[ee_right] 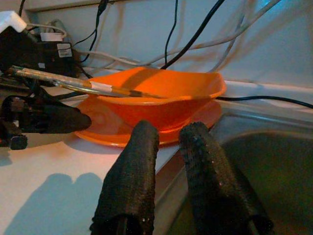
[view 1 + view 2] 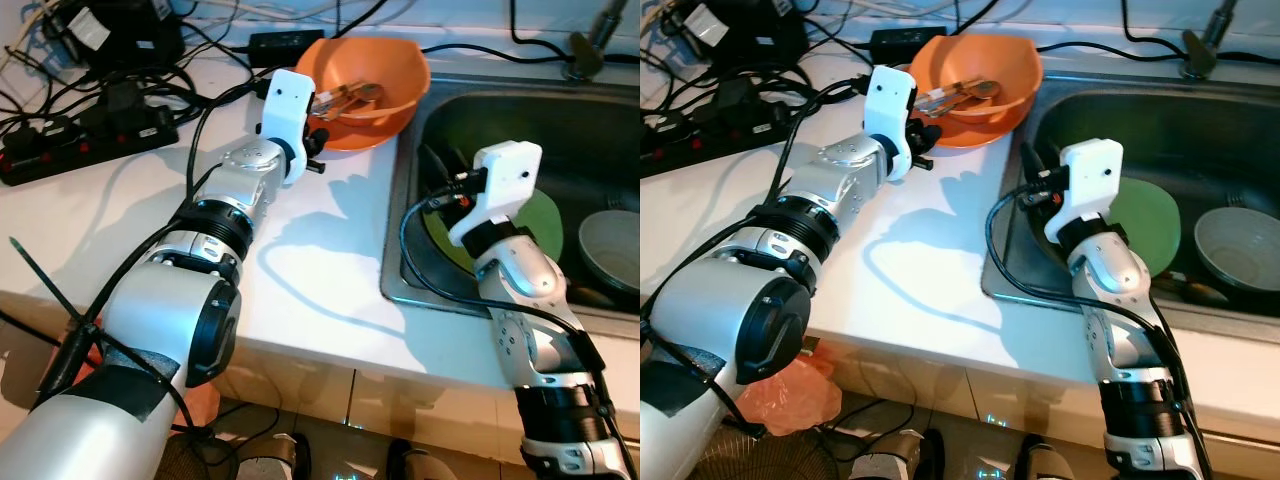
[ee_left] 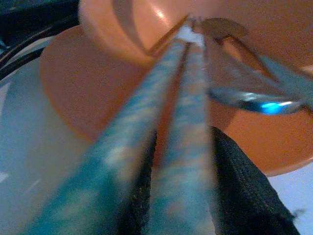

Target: Kitchen organization

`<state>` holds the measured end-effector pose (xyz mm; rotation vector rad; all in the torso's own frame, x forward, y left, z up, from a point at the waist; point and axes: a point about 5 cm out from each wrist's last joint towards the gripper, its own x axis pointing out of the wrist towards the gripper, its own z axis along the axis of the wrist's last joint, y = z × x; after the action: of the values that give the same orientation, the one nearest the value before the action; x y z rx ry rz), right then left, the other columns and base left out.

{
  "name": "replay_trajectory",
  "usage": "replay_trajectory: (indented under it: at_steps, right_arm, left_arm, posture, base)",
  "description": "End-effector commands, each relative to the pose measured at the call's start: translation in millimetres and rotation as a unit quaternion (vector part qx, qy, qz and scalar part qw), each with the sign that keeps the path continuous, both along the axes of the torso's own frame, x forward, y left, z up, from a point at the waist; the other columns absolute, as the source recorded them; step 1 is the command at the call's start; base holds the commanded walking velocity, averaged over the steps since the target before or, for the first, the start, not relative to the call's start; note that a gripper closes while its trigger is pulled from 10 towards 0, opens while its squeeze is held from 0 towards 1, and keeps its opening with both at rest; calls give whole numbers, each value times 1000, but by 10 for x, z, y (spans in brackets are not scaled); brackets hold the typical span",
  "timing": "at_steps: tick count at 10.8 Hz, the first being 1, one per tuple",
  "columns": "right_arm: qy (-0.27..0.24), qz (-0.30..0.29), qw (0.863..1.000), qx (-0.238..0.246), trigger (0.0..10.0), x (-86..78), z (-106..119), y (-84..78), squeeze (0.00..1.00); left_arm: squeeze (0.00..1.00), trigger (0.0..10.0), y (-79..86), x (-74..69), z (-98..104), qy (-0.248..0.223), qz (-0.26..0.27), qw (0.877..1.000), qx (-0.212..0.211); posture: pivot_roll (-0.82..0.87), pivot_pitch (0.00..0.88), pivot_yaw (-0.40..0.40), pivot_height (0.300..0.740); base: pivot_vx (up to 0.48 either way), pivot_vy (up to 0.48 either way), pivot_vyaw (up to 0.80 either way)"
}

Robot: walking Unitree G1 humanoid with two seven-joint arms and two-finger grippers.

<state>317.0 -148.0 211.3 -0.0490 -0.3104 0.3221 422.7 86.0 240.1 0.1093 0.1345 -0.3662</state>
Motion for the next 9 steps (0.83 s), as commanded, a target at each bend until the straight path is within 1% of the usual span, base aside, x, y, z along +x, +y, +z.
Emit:
replay_trajectory:
  at_steps: [1, 3, 5, 6, 7, 8, 9]
  right_arm:
    - [45, -10, 999, 0, 10000, -24, -225, -24, 0]
    - [40, -8, 999, 1, 10000, -47, -199, 8, 0]
    - [42, -4, 999, -2, 10000, -69, -212, -1, 0]
    - [49, -14, 999, -4, 10000, -81, -249, -43, 0]
    - [51, -17, 999, -3, 10000, -94, -261, -50, 0]
    - [52, -18, 998, -1, 10000, -108, -267, -40, 0]
    - [53, -18, 998, 2, 10000, -114, -266, -24, 0]
  left_arm:
    - [0, 10000, 80, -13, -140, 28, 3, 1000, 8]
    - [0, 10000, 129, -19, -175, 43, -4, 999, -5]
    - [0, 10000, 80, -32, -167, 42, -42, 998, 7]
    - [0, 10000, 63, -45, -214, 49, -51, 997, 15]
    - [0, 10000, 62, -62, -285, 62, -57, 996, 21]
    - [0, 10000, 52, -80, -341, 76, -67, 995, 19]
    - [0, 10000, 63, -92, -391, 83, -69, 994, 32]
  posture:
    - [37, 186, 142, 740]
    - [29, 186, 147, 740]
    - [20, 191, 150, 740]
    - [12, 193, 152, 740]
    - [5, 195, 156, 740]
    - [4, 193, 157, 740]
    - [4, 193, 158, 740]
  base:
    - [0, 0, 0]
    - [0, 0, 0]
    - [0, 0, 0]
    - [0, 0, 0]
    - [0, 0, 0]
    - [0, 0, 0]
    - [0, 0, 0]
